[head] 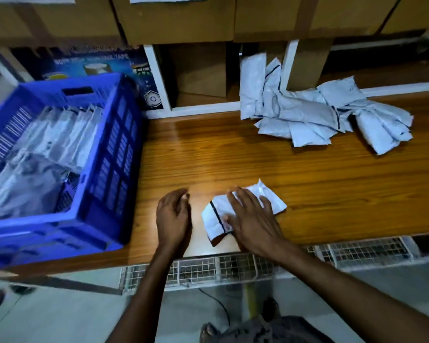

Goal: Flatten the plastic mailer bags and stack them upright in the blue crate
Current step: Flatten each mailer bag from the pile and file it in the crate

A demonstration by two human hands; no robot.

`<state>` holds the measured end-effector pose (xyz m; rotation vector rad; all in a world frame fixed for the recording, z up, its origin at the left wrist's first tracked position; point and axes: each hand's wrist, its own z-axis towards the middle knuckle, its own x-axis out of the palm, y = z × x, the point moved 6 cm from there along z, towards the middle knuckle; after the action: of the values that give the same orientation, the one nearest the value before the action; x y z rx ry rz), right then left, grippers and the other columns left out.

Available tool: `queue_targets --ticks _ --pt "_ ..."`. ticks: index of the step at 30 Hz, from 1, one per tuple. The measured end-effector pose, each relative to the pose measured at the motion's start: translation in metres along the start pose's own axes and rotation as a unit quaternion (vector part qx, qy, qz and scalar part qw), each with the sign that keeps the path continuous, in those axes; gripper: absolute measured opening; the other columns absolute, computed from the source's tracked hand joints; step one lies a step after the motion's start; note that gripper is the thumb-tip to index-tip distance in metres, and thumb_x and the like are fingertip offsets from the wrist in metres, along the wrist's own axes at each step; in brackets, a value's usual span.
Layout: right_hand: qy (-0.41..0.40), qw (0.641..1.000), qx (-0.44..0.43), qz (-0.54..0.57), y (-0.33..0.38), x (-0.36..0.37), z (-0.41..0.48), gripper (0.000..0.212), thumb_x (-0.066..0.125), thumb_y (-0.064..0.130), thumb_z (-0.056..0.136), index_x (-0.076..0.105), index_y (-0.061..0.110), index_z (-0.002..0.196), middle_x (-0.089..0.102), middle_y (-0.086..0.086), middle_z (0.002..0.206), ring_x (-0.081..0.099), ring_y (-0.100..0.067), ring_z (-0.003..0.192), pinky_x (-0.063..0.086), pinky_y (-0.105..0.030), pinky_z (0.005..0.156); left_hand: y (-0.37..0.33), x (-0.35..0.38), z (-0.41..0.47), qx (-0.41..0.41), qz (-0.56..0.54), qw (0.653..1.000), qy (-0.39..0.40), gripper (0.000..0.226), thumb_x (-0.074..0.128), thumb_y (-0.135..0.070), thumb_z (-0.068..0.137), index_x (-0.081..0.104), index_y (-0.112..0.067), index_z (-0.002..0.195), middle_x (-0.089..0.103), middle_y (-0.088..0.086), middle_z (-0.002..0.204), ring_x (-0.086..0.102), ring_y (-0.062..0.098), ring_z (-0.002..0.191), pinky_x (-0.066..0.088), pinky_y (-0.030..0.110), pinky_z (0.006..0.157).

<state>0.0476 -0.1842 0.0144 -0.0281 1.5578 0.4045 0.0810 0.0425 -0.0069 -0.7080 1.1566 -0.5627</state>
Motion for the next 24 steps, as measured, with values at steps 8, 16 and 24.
queue_targets --ticks 8,16,24 --pt "-0.018 0.999 0.034 0.001 -0.026 -0.015 0.007 0.067 0.014 0.055 0.101 0.031 0.025 0.159 0.022 0.001 0.167 0.014 -0.018 0.156 0.018 -0.045 0.123 -0.072 0.008 -0.024 0.100 0.075 0.989 0.074 0.041 0.050 -0.049 0.097 0.070 -0.022 0.121 0.073 0.000 0.120 0.065 0.023 0.109 0.052 0.037 0.090" --pt "0.048 0.997 0.049 -0.047 -0.057 0.009 -0.007 0.068 0.002 0.062 0.103 -0.004 0.030 0.162 -0.010 0.004 0.170 -0.012 -0.012 0.155 0.000 -0.046 0.125 -0.076 0.035 -0.040 0.101 0.127 0.971 0.175 0.055 0.059 -0.039 0.101 0.044 -0.026 0.153 0.062 0.005 0.132 0.055 0.029 0.120 0.044 0.039 0.094" --pt "0.047 0.997 0.048 -0.031 -0.064 0.004 -0.015 0.067 0.006 0.061 0.103 -0.001 0.030 0.162 -0.008 0.002 0.170 -0.011 -0.013 0.156 -0.008 -0.041 0.122 -0.081 0.043 -0.013 -0.118 -0.194 0.954 0.197 0.025 0.079 -0.025 0.090 0.069 -0.030 0.113 0.057 0.000 0.099 0.063 0.017 0.089 0.046 0.029 0.073"
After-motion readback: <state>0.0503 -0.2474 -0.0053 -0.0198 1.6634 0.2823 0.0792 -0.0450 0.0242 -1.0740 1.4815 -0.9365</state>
